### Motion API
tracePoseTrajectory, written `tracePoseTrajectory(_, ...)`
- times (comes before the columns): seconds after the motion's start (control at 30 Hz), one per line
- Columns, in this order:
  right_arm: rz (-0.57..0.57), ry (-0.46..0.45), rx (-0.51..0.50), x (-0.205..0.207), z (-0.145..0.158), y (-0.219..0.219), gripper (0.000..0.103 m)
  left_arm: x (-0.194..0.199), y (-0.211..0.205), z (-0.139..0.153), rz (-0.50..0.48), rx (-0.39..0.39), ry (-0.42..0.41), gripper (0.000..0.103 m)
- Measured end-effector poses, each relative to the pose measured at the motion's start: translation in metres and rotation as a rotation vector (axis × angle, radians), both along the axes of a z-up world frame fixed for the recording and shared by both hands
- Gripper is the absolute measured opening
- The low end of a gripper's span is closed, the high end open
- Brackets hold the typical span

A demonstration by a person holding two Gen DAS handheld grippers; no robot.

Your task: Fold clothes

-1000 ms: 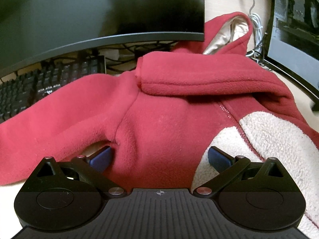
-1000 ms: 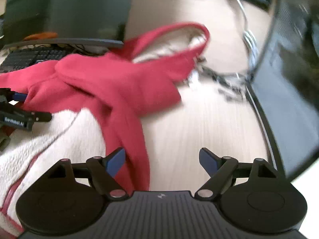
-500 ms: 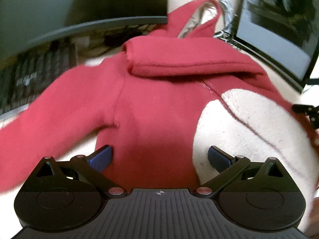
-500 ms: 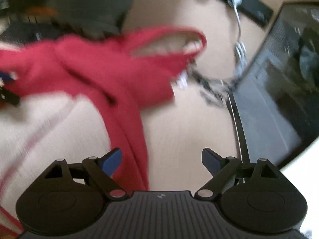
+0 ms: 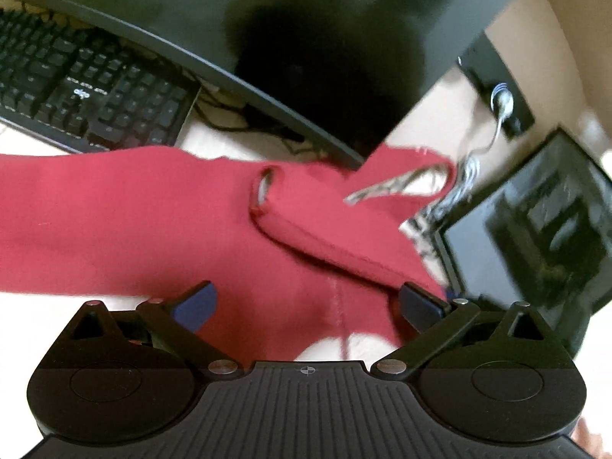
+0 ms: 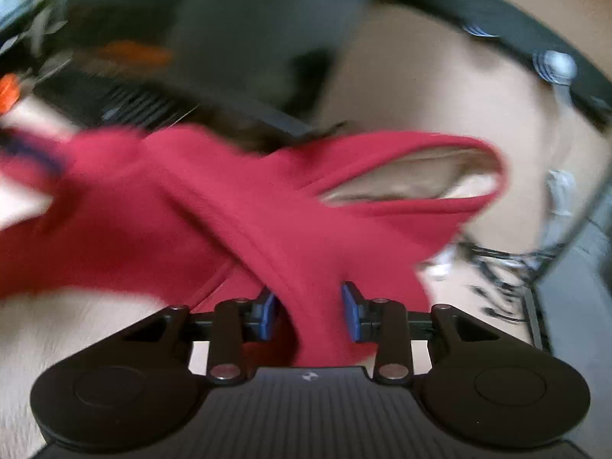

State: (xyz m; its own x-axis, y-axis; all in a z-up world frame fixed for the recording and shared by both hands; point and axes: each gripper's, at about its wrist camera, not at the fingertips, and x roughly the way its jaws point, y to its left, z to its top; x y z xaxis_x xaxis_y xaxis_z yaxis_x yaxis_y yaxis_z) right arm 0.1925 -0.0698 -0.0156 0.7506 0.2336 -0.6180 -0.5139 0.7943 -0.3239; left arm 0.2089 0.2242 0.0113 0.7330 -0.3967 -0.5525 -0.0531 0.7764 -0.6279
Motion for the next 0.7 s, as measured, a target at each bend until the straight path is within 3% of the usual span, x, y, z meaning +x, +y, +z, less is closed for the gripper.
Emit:
tracePoseTrajectory(0.07,0.01,0.004,-0.039,-0.002,-0.014,0.001,0.039,0.016,-0.002,-0.008,0.03,-0.009,0.029,0.103)
tracePoseTrajectory(0.2,-0.007,-0.033,-0.052,-0.008,-0.012,-0.006,0.04,0.048,-0.012,-0.027,0.097,-0.024,0.063,0.099)
tracePoseTrajectory(0.23,-0.016,-0.048,-0.067,-0.01,-0.012,-0.009,0.046,0.055,-0.017,-0.03,0.115,-0.024,0.059,0.097)
tracePoseTrajectory(0.3,-0.039,-0.063,-0.057,-0.01,-0.01,-0.017,0.05,0.067,-0.027,-0.033,0.164,0.03,0.057,0.076)
tracePoseTrajectory(0.33,-0.051,-0.069,-0.047,-0.01,-0.008,-0.022,0.05,0.073,-0.033,-0.035,0.19,0.061,0.06,0.071)
tracePoseTrajectory(0.37,-0.068,-0.096,-0.049,-0.009,-0.005,-0.026,0.044,0.077,-0.036,-0.033,0.201,0.087,0.049,0.059)
tracePoseTrajectory(0.4,-0.08,-0.133,-0.059,-0.007,-0.001,-0.03,0.042,0.081,-0.04,-0.03,0.209,0.112,0.036,0.04)
tracePoseTrajectory(0.47,-0.079,-0.224,-0.077,-0.007,0.014,-0.032,0.038,0.088,-0.046,-0.024,0.226,0.162,0.009,0.027)
tracePoseTrajectory(0.5,-0.067,-0.266,-0.087,-0.009,0.022,-0.031,0.037,0.086,-0.046,-0.016,0.228,0.168,-0.032,0.026)
tracePoseTrajectory(0.6,0.015,-0.299,-0.107,-0.013,0.033,-0.015,0.037,0.067,-0.055,0.024,0.239,0.326,-0.22,0.026)
tracePoseTrajectory(0.7,0.093,-0.186,-0.115,-0.008,0.018,0.001,0.037,0.047,-0.049,0.033,0.276,0.414,-0.274,0.026)
